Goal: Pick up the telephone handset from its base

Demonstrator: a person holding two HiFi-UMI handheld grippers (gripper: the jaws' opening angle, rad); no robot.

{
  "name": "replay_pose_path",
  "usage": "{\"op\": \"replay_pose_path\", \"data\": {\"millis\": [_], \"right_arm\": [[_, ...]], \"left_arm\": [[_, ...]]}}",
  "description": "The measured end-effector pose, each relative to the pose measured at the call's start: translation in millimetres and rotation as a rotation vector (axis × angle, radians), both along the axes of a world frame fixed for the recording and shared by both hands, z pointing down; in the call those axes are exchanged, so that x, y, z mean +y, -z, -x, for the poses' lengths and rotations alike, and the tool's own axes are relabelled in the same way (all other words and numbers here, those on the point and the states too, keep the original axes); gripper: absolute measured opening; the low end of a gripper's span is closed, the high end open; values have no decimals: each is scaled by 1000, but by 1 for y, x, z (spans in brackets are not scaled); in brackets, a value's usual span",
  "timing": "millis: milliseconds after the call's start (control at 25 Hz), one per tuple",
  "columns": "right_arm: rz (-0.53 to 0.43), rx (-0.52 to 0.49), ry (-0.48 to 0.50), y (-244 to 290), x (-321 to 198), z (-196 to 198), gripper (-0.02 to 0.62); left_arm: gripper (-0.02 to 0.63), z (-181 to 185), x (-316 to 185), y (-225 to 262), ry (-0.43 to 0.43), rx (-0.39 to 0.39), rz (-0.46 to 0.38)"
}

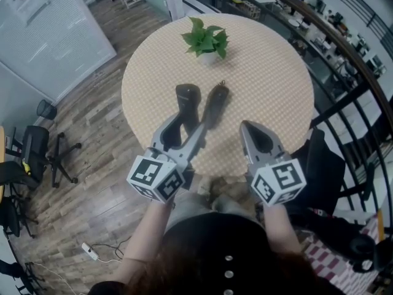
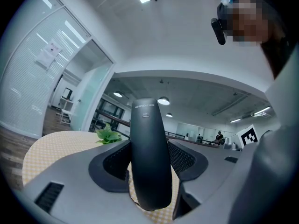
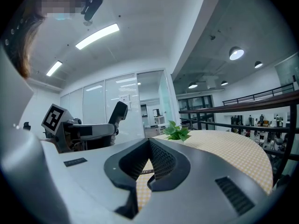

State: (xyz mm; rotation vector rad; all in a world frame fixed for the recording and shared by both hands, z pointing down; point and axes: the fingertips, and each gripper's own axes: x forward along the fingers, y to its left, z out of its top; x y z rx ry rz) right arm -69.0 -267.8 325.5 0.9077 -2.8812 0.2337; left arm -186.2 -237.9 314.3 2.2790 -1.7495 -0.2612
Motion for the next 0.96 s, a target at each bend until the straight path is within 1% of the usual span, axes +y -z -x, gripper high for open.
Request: {"op": "replay_pose_path", "data": {"millis": [160, 440, 640, 960], "right_arm": [[-2, 4, -1, 0, 0, 0, 9], [9, 8, 2, -5, 1, 1, 9], [-12, 38, 5, -7, 2, 4, 9], [-15, 64, 21, -13, 3, 7, 9]], "left_arm": [[258, -2, -1, 0, -1, 9, 1], [258, -6, -2, -5, -19, -3, 16], [258, -5, -1, -11, -30, -16, 24], [258, -12, -3, -17, -57, -31, 46]]}}
